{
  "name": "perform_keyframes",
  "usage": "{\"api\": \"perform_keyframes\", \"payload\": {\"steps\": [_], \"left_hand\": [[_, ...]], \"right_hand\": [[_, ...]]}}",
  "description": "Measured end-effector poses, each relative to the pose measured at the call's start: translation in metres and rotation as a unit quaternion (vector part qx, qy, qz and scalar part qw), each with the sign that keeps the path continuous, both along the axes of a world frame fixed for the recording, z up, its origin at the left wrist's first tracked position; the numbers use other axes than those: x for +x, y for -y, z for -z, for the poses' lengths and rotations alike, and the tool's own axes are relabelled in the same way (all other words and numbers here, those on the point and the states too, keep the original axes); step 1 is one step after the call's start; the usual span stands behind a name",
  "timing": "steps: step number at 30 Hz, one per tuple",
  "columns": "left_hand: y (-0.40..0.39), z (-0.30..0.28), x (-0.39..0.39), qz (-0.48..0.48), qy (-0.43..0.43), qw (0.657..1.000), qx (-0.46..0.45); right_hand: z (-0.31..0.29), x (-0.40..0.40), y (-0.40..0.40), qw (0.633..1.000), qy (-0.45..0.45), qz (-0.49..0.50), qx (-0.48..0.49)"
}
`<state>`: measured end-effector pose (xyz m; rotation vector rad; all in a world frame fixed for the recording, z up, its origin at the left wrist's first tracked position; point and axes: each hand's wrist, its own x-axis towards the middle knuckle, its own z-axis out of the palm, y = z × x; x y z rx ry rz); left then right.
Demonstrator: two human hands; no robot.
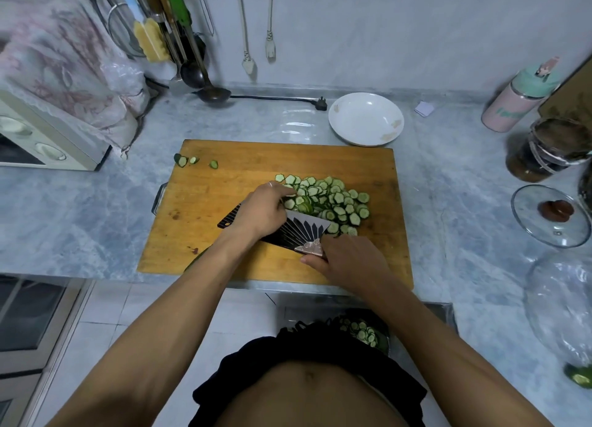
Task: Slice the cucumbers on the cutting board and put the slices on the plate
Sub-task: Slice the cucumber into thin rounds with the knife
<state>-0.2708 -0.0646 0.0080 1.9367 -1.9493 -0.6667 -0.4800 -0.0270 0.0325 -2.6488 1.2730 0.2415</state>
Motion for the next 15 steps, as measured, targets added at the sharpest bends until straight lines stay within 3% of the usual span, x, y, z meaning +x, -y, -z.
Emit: {"api": "perform_keyframes", "payload": {"steps": [5,8,10,15], "left_hand": [[-0.048,-0.015,0.01,-0.125,-0.12,0.964,-0.202],[-0.084,-0.005,0.02,-0.215,-0.13,0.93,-0.27],[-0.102,0.014,0.032,-0.252,-0.111,0.926,-0.26],[-0.126,0.064,0.055,-0.223,-0.015,0.964,-0.143]], "right_hand": [[0.008,0.0,-0.005,0.988,0.087,0.092,0.091],[0.016,0.006,-0.007,0.963,0.169,0.149,0.147],[0.018,0.013,-0.009,0.948,0.222,0.161,0.164],[0.008,0.037,-0.019,0.931,0.264,0.146,0.206]]}}
